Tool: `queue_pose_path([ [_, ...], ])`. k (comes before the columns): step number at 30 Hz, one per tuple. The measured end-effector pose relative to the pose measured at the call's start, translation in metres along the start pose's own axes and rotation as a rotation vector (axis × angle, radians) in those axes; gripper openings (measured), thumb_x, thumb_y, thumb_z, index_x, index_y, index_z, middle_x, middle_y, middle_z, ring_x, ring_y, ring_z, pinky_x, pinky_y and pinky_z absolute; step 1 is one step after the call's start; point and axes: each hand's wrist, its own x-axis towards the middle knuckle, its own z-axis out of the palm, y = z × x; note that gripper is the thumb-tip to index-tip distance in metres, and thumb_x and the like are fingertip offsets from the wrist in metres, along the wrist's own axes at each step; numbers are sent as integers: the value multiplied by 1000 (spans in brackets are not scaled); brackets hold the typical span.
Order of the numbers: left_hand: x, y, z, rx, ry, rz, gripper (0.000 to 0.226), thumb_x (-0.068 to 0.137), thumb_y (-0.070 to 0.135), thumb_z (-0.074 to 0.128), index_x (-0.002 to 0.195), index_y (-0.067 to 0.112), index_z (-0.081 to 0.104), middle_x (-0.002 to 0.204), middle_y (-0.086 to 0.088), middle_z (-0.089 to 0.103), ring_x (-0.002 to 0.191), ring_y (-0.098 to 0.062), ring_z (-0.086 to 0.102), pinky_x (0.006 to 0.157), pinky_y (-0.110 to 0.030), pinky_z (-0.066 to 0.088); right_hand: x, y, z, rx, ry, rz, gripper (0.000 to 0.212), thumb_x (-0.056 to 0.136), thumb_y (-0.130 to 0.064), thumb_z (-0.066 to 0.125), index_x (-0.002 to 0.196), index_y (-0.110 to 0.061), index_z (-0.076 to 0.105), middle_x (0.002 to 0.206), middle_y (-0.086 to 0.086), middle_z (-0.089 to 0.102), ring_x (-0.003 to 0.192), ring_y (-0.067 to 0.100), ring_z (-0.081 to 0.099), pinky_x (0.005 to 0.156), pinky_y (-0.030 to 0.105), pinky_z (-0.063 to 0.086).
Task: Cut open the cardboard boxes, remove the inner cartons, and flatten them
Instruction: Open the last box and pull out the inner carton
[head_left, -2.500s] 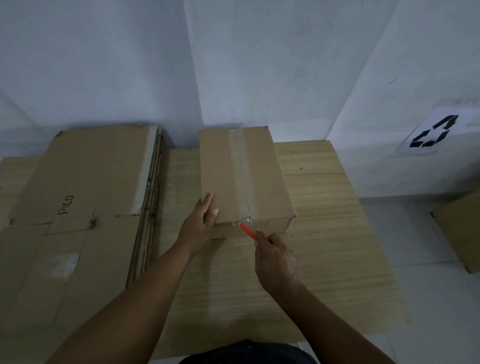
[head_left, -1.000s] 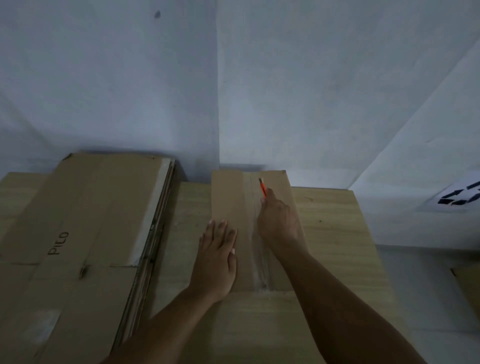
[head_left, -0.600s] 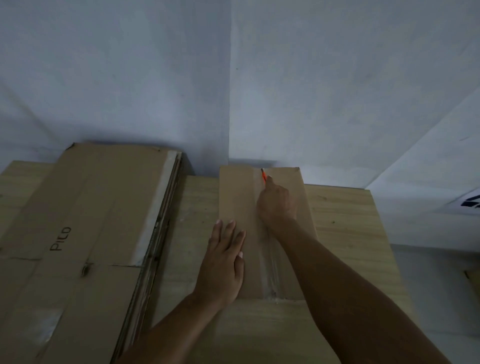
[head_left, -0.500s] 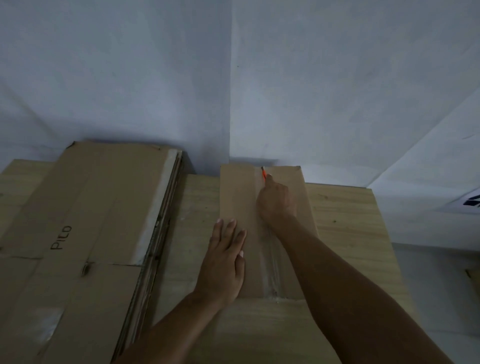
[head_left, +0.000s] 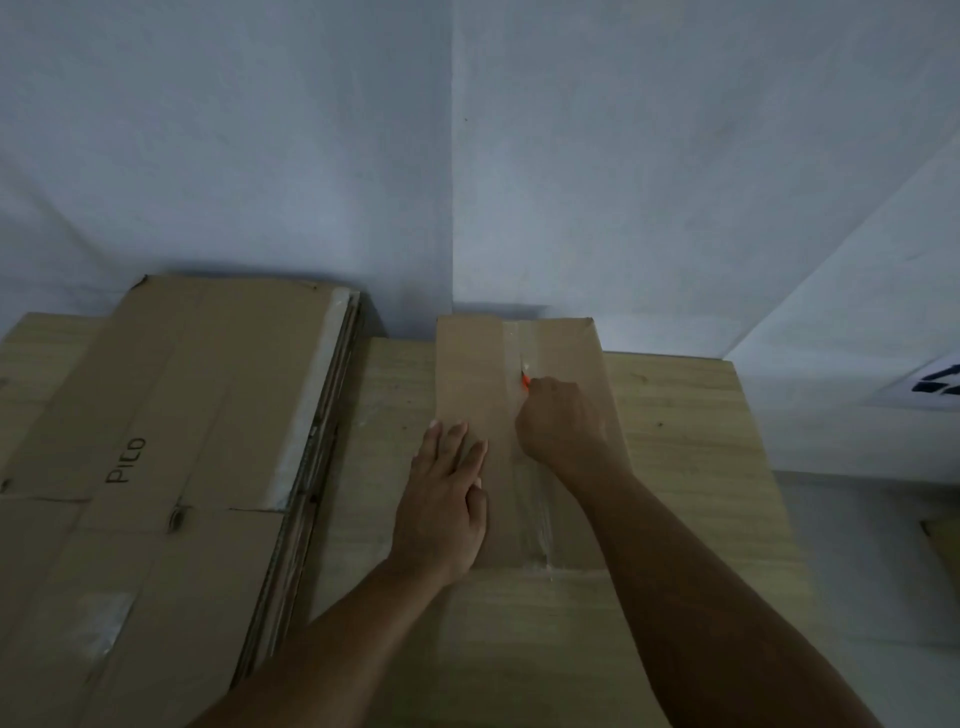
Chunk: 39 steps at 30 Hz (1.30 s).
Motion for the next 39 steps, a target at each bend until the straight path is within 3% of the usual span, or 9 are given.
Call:
queue_pose_path([
  [8, 2, 7, -5, 143, -85, -12, 66, 100, 52, 11, 156, 21, 26, 167, -3, 12, 154, -24, -7, 124, -46, 14, -98, 24, 4, -80, -108, -39, 18, 95, -18, 45, 99, -16, 63, 103, 5, 67, 86, 22, 62, 68, 30, 41],
  [13, 0, 11, -9, 174, -134, -51, 68, 98, 54, 6, 159, 25, 16, 168, 0, 3, 153, -23, -12, 125, -46, 8, -159, 33, 11, -116, -143, -21, 20, 97, -22, 47, 108, -18, 63, 104, 4, 68, 92, 22, 66, 69, 33, 49],
  [16, -1, 14, -11, 203, -130, -51, 60, 104, 47, 18, 159, 24, 16, 168, -1, 3, 153, -26, -11, 124, -47, 6, -190, 41, 13, -110, -155, -12, 24, 98, -20, 43, 114, -18, 60, 107, 4, 67, 96, 23, 66, 69, 31, 41],
  [20, -5, 18, -13, 257, -133, -6, 66, 99, 50, 10, 158, 23, 20, 167, -5, 8, 153, -32, -4, 123, -50, 7, -219, 48, 18, -82, -154, 1, 30, 101, -21, 39, 127, -19, 53, 109, 4, 67, 93, 22, 64, 69, 31, 39],
  [26, -10, 21, -14, 294, -159, 35, 73, 95, 50, 0, 159, 18, 17, 167, -8, 5, 153, -34, -8, 122, -46, -2, -241, 56, 2, -29, -166, 10, 33, 100, -27, 37, 121, -23, 63, 106, 0, 68, 84, 18, 59, 70, 29, 42],
  [29, -18, 19, -16, 329, -185, 97, 69, 100, 44, 1, 159, 11, 13, 167, -11, 3, 153, -30, -11, 123, -43, -5, -247, 63, -17, 102, -71, 7, 34, 98, -31, 40, 125, -30, 62, 101, 0, 71, 83, 17, 62, 69, 29, 45],
  [33, -48, 17, -24, 292, -215, 178, 78, 95, 46, -2, 156, 4, 22, 165, -14, 12, 154, -30, 3, 124, -40, 2, -228, 77, -24, 301, 25, 44, 24, 102, -30, 44, 123, -35, 56, 85, -6, 70, 73, 12, 61, 65, 33, 47],
  [37, -81, 3, -33, 243, -136, 285, 60, 98, 40, 36, 140, 2, 54, 150, -16, 47, 144, -33, 36, 115, -48, 36, -202, 83, -23, 360, 34, 90, 17, 102, -25, 46, 116, -33, 52, 87, -6, 70, 77, 16, 65, 71, 38, 53],
  [39, -88, -2, -38, 184, -94, 301, 53, 93, 39, 49, 130, 5, 62, 139, -12, 56, 135, -31, 46, 110, -47, 42, -187, 81, -23, 319, 21, 115, 17, 102, -23, 45, 116, -32, 49, 91, -3, 68, 76, 16, 64, 72, 38, 54],
])
